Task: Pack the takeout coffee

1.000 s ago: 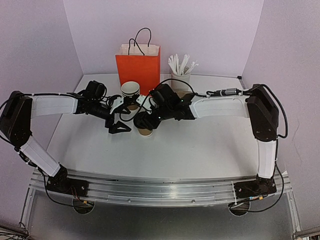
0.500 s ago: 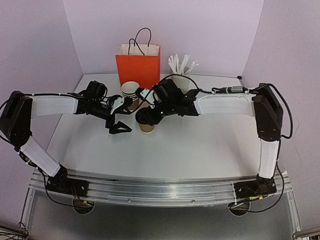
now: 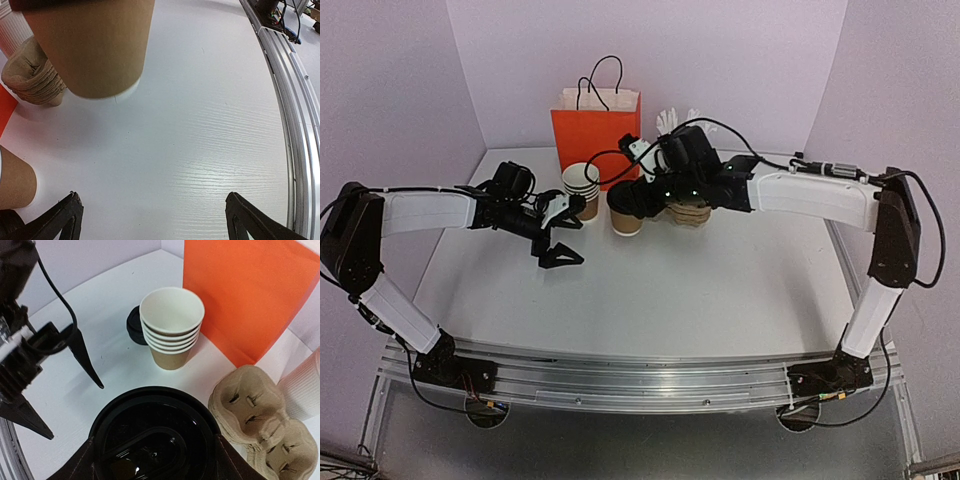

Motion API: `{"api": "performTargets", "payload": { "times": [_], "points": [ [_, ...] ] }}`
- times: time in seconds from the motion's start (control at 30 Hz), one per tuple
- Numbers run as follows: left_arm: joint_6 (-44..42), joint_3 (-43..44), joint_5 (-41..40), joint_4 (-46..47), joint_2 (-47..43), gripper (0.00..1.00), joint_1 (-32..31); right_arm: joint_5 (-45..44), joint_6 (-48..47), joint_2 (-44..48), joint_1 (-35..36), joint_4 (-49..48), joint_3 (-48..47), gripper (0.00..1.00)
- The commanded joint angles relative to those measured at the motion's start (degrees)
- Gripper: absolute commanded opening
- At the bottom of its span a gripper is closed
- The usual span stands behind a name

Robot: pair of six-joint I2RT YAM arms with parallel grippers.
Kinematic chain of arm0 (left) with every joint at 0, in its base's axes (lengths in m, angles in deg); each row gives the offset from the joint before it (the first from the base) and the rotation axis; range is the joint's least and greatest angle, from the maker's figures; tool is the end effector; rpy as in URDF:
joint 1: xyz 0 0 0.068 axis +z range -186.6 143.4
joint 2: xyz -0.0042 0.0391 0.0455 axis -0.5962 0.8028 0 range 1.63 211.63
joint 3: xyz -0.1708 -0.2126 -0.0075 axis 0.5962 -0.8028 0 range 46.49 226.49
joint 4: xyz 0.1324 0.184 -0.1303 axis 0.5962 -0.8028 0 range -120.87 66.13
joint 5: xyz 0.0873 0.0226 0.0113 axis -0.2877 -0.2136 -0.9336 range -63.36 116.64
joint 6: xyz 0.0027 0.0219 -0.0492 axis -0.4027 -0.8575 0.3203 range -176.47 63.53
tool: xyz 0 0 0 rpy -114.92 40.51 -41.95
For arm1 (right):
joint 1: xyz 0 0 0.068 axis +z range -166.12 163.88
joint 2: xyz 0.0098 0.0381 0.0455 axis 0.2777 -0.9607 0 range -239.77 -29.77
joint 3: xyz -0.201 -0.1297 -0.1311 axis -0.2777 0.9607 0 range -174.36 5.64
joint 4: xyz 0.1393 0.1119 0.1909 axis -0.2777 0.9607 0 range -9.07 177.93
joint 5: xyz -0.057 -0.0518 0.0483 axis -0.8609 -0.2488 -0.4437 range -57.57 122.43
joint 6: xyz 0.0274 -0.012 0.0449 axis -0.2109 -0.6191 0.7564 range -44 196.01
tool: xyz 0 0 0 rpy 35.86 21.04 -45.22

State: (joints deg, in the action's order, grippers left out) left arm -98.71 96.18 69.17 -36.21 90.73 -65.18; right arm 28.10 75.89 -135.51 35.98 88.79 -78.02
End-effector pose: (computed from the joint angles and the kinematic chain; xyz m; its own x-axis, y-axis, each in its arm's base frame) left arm 0.2565 -0.1672 0.1896 -0.0266 0.5786 -0.8151 0.9967 0.0783 0.0230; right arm 0.2700 0.3424 0.2765 -0.3051 -0.3952 -0.8664 -0.7473 0.6633 -0.0394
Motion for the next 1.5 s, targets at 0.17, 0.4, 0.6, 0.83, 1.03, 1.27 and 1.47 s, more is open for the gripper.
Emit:
{"api": "performTargets", "payload": {
  "times": [0.17,0.4,0.6,0.83,1.03,1.27,1.47],
  "points": [
    [-0.83,-0.21,0.19,1.62,-2.34,0.99,-0.14,-9.45,0.72,9.1,-2.56,5.1,-2.75,0.56],
    [-0.74,-0.48,0.09,1.41,-2.93,0.99,-0.16,-20.16,-1.85,12.08,-7.57,11.92,-4.33,0.56],
    [-0.74,-0.73,-0.12,1.01,-3.15,0.99,-0.16,-25.91,-3.11,13.82,-13.04,13.62,-4.62,0.56],
    [-0.74,-0.45,-0.43,0.41,-3.28,0.99,-0.16,-24.28,3.32,12.12,-23.98,13.6,-1.64,0.56],
    [-0.74,0.47,-0.61,-1.39,-3.74,0.99,-0.16,-21.0,9.02,7.4,-31.89,13.4,-0.27,0.56],
    [0.36,1.92,-0.77,-2.27,-4.72,0.99,-0.07,-18.75,13.54,3.29,-36.55,9.9,4.71,0.56],
    [0.84,1.83,-0.87,-2.32,-5.23,0.99,-0.07,-18.54,14.64,1.89,-37.11,7.81,8.36,0.56]
  ]
}}
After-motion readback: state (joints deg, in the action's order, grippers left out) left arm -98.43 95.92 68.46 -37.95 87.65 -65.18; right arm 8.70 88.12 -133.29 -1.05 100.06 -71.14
